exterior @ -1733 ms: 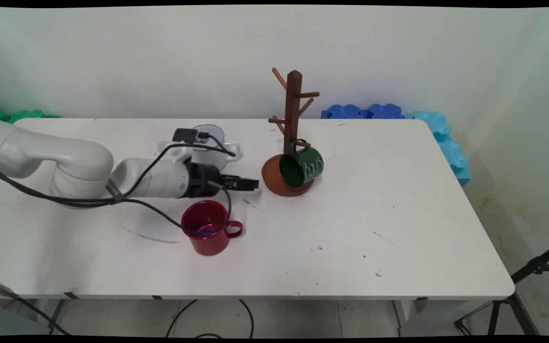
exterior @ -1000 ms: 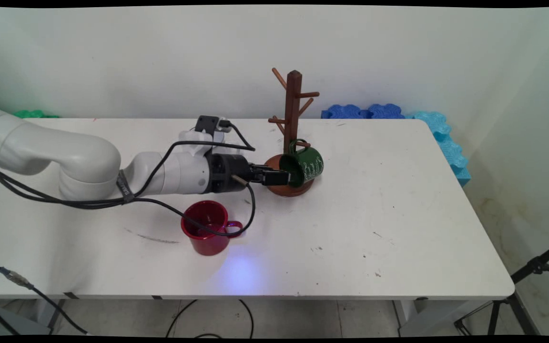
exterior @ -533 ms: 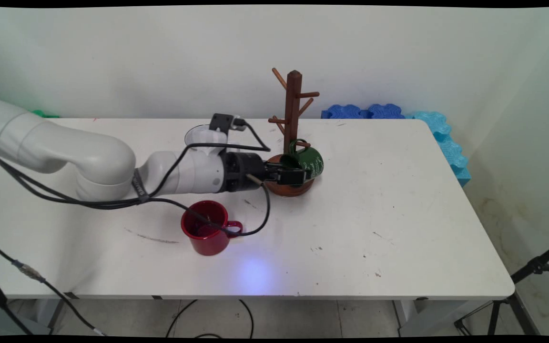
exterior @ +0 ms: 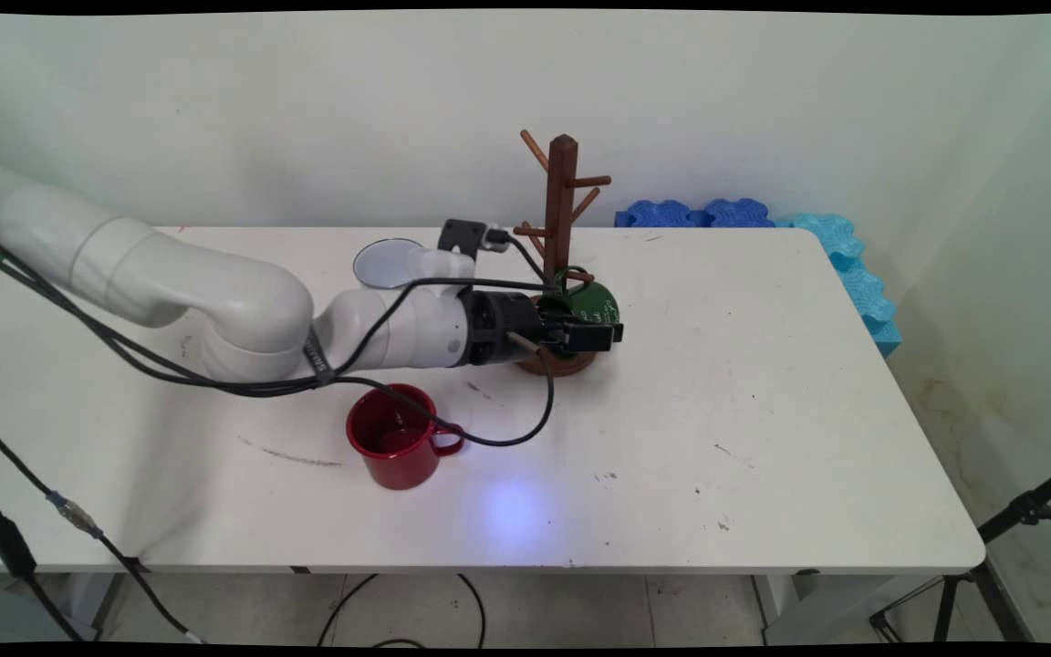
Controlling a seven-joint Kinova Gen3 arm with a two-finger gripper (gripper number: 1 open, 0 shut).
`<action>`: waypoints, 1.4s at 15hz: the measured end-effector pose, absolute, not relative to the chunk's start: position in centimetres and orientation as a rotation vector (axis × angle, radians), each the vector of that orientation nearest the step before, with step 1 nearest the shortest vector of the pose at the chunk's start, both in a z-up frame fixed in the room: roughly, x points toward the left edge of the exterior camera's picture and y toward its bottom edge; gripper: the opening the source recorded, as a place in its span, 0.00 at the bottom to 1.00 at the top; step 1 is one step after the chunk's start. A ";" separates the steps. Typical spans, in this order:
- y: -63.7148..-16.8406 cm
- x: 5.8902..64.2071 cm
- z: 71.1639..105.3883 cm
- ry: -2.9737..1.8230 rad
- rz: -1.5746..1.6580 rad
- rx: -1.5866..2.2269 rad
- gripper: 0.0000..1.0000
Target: Pick up the green mug from the rack, then place the picked object on the table
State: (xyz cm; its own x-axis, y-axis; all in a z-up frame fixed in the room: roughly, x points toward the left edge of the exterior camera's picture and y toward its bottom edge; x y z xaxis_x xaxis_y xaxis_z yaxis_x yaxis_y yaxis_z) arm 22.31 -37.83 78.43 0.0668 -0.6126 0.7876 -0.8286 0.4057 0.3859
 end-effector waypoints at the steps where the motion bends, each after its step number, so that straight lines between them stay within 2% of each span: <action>1: -38.0 22.1 78.2 -1.636 0.261 1.296 1.00; 8: -39.2 20.8 77.4 -1.637 0.263 1.293 1.00; 9: -39.4 20.7 77.4 -1.639 0.266 1.291 0.00; 21: -40.1 20.2 77.4 -1.653 0.269 1.257 0.00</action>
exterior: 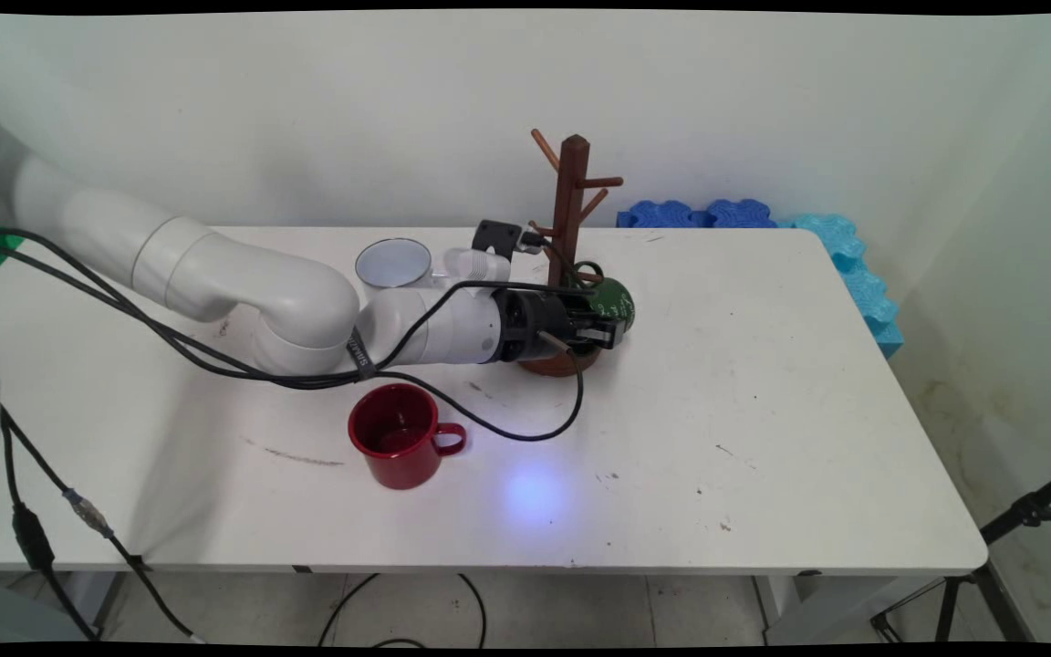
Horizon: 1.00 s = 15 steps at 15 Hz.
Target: Place the picked object on the table
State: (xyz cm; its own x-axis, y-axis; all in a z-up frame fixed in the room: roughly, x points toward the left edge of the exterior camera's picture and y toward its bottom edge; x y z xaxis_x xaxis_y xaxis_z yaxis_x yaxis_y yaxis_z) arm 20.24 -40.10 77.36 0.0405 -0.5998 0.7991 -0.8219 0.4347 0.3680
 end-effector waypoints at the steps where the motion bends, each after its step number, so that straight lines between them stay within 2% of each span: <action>1: -40.0 20.2 77.5 -1.654 0.266 1.252 0.00; 15: -36.6 19.6 81.2 -1.653 0.168 1.158 0.00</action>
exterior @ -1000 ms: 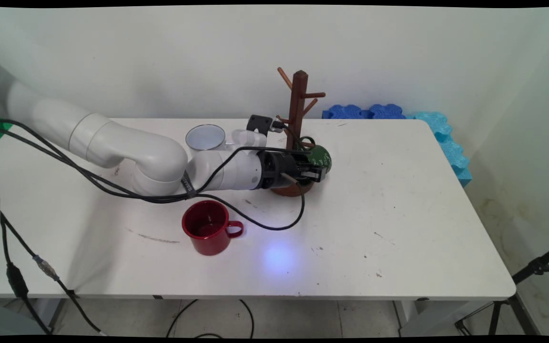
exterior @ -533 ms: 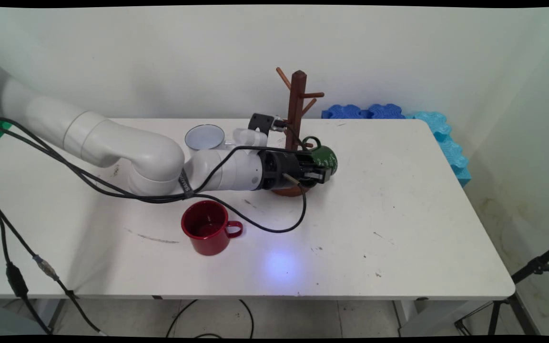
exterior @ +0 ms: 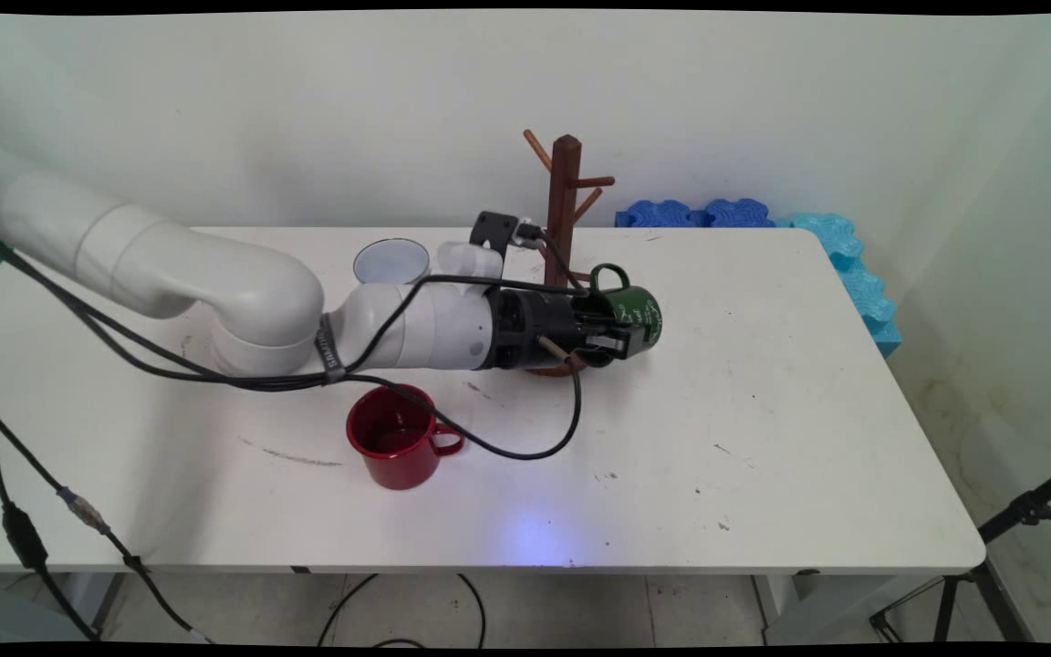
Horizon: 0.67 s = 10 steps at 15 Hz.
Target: Place the picked object on the table
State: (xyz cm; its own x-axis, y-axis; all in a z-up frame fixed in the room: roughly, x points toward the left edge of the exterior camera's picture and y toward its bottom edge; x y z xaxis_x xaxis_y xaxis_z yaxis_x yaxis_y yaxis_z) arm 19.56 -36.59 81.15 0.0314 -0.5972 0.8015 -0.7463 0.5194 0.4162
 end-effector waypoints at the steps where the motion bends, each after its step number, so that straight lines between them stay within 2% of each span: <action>1: -36.3 19.6 81.5 -1.654 0.161 1.153 0.00; 10: -33.5 21.2 85.7 -1.734 0.083 1.053 0.00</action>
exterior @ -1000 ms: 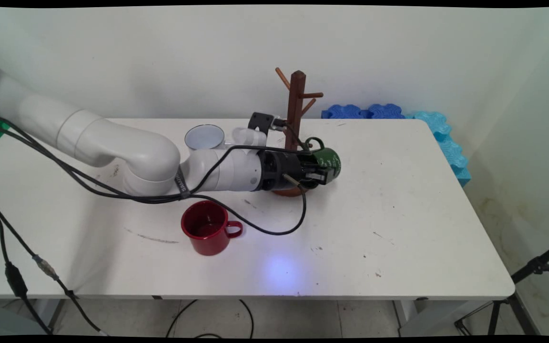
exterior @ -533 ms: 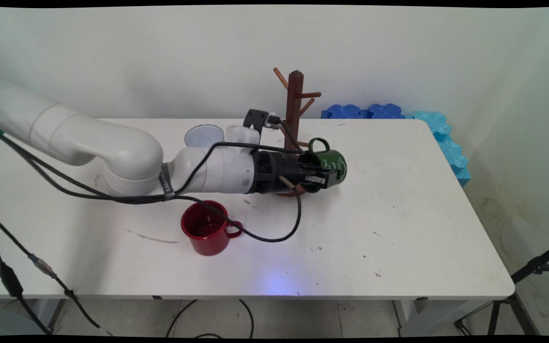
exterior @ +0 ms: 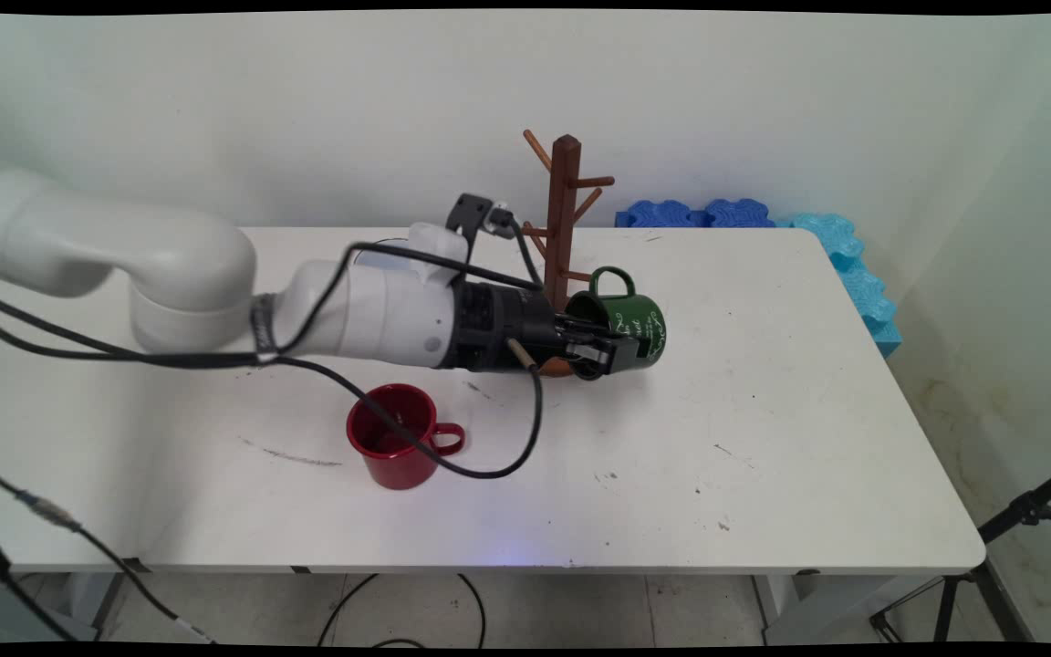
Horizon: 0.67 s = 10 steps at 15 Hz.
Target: Place the picked object on the table
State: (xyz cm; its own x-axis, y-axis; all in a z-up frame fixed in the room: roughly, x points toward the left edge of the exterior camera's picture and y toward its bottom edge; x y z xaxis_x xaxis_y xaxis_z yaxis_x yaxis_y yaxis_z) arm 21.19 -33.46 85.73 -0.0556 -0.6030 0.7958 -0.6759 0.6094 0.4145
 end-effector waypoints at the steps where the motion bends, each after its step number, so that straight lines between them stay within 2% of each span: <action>1: -33.2 21.4 86.5 -1.745 0.080 1.033 0.00; 5: -32.9 23.0 89.0 -1.791 0.092 0.976 0.00; 10: -33.3 25.2 90.6 -1.837 0.125 0.929 0.00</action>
State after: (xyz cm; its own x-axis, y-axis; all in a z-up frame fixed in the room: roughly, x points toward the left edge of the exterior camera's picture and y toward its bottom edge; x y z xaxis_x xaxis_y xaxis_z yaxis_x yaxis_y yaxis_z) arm 25.24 -33.27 90.56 -0.1733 -0.5373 0.8254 -0.6442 0.6958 0.3176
